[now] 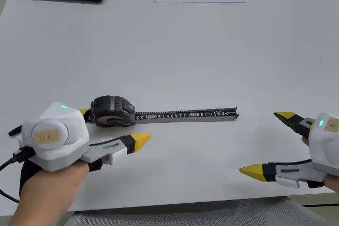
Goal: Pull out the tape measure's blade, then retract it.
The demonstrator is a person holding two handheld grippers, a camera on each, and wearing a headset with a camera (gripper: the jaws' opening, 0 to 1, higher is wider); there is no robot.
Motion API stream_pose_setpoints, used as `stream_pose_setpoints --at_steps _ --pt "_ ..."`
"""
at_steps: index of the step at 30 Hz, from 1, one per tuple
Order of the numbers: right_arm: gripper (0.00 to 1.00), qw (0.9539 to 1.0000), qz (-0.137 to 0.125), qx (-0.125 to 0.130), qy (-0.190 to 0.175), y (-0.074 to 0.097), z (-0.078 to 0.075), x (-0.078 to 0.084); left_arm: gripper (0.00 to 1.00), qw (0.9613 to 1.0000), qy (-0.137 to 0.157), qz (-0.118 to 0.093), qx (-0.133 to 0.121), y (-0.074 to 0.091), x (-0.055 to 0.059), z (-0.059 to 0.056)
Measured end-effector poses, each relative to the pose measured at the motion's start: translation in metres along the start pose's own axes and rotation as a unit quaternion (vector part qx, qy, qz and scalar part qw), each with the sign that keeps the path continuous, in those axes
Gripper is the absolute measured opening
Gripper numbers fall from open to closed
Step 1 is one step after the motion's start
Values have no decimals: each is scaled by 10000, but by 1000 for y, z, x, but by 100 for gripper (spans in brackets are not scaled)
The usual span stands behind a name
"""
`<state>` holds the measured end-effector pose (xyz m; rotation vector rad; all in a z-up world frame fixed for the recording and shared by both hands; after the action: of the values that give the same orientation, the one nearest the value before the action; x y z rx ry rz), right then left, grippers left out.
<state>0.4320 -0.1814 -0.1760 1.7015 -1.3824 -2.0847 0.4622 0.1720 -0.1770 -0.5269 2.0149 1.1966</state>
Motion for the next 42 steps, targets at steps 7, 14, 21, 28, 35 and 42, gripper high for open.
stream_pose_setpoints --at_steps 7,14,21,28,35,42 --pt "92 9995 85 -210 219 -3 -7 -7 92 9997 184 -63 -113 -2 -2 -1" --pt "89 9982 208 -429 376 -7 -17 -11 88 9992 253 -104 -292 -4 -2 -1" --pt "84 9965 319 -569 531 -8 -31 -15 87 9983 369 -144 -419 -7 -3 -2" --pt "82 9945 412 -669 699 -11 -41 -19 86 9973 425 -192 -567 -12 -4 -4" --pt "78 9922 463 -798 832 -17 -48 -24 82 9950 584 -261 -768 -13 -5 -2" --pt "67 9890 522 -962 991 -24 -51 -27 79 9928 695 -266 -941 -16 -6 1"
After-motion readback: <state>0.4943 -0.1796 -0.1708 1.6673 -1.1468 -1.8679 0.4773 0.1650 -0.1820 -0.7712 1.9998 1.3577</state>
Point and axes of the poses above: the centre of the closed fingertips' face, and the gripper's own axes: y roughly backward along the fingers, z roughly to its left, x roughly out of its underside, the point moved 8 cm from there along y, roughly backward along the fingers, and after that the axes turned 6 degrees about y, right-handed, at the moved point
